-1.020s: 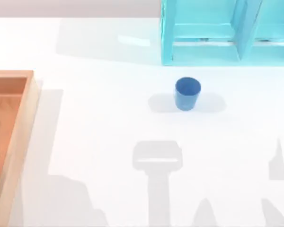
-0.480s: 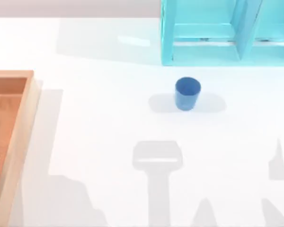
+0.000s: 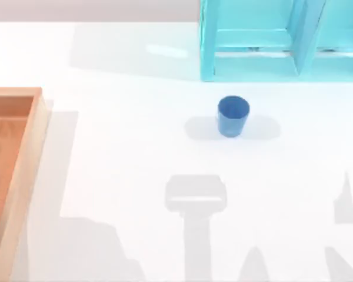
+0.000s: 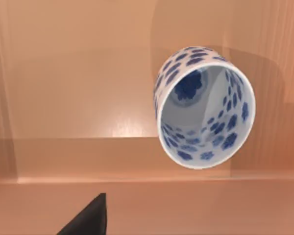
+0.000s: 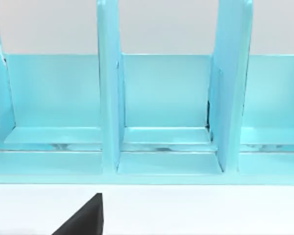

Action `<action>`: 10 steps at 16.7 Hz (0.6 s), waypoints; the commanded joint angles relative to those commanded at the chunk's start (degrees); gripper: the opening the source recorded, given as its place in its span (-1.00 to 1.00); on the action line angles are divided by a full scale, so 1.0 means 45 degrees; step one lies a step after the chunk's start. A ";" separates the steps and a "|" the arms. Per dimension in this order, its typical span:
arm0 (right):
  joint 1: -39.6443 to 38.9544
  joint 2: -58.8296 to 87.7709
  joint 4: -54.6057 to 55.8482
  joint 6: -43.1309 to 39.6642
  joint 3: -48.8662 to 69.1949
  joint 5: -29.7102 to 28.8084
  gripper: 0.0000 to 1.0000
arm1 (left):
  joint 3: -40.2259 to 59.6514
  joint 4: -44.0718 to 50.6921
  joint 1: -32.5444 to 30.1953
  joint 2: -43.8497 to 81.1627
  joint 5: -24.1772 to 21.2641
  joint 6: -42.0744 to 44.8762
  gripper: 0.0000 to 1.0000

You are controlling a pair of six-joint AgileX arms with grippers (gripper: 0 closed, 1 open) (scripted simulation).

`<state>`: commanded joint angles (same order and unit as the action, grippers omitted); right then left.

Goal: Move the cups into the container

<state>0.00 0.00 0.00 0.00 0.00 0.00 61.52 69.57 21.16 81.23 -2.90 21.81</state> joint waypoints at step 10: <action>0.0000 0.0000 0.0000 0.0000 0.0000 0.0000 1.00 | 0.4244 0.4076 -0.0126 -0.0013 0.0010 -0.0057 1.00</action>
<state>0.00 0.00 0.00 0.00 0.00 0.00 80.62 87.92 20.59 81.17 -2.86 21.55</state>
